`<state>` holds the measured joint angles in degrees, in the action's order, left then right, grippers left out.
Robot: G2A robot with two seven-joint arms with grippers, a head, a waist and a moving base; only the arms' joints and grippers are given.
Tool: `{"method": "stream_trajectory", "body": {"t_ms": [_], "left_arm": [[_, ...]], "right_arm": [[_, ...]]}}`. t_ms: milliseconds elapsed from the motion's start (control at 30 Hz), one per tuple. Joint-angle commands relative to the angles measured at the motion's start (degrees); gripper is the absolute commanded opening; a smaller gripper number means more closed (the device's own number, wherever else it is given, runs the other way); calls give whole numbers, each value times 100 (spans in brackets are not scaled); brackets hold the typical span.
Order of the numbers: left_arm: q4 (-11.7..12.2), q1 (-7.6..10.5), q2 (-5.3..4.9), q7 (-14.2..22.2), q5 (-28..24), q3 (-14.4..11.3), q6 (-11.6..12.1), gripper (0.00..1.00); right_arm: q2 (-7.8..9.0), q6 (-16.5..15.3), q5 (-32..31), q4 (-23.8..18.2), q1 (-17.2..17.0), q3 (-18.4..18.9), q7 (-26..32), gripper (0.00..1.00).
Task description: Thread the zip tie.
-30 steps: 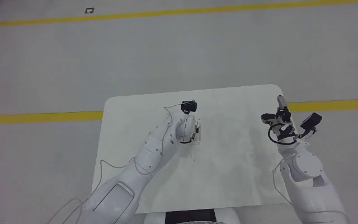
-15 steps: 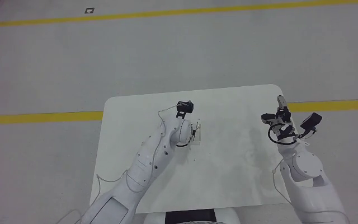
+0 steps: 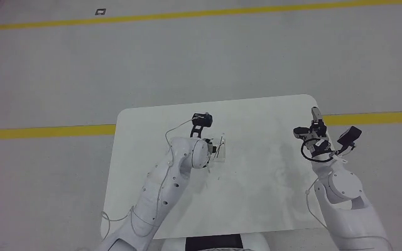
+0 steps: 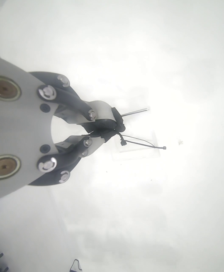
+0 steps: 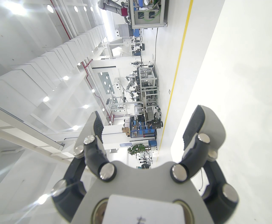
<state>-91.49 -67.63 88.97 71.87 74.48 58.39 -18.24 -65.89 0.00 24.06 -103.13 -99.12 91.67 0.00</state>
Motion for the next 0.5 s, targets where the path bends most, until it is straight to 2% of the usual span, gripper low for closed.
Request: {"method": "stream_trajectory", "body": {"t_ms": [0, 133, 233, 300, 467], "left_arm": [[-145, -75, -23, -40, -41, 58, 45, 0], [-442, -253, -77, -112, -155, 214, 171, 0], [-616, -359, -125, -95, -242, 339, 361, 0], [-690, -389, -160, -83, -161, 374, 506, 0], [-707, -393, -169, -81, -89, 366, 531, 0]], "right_arm": [[0, 0, 0, 0, 0, 0, 0, 100], [0, 0, 0, 0, 0, 0, 0, 100], [0, 0, 0, 0, 0, 0, 0, 100], [0, 0, 0, 0, 0, 0, 0, 100], [0, 0, 0, 0, 0, 0, 0, 100]]}}
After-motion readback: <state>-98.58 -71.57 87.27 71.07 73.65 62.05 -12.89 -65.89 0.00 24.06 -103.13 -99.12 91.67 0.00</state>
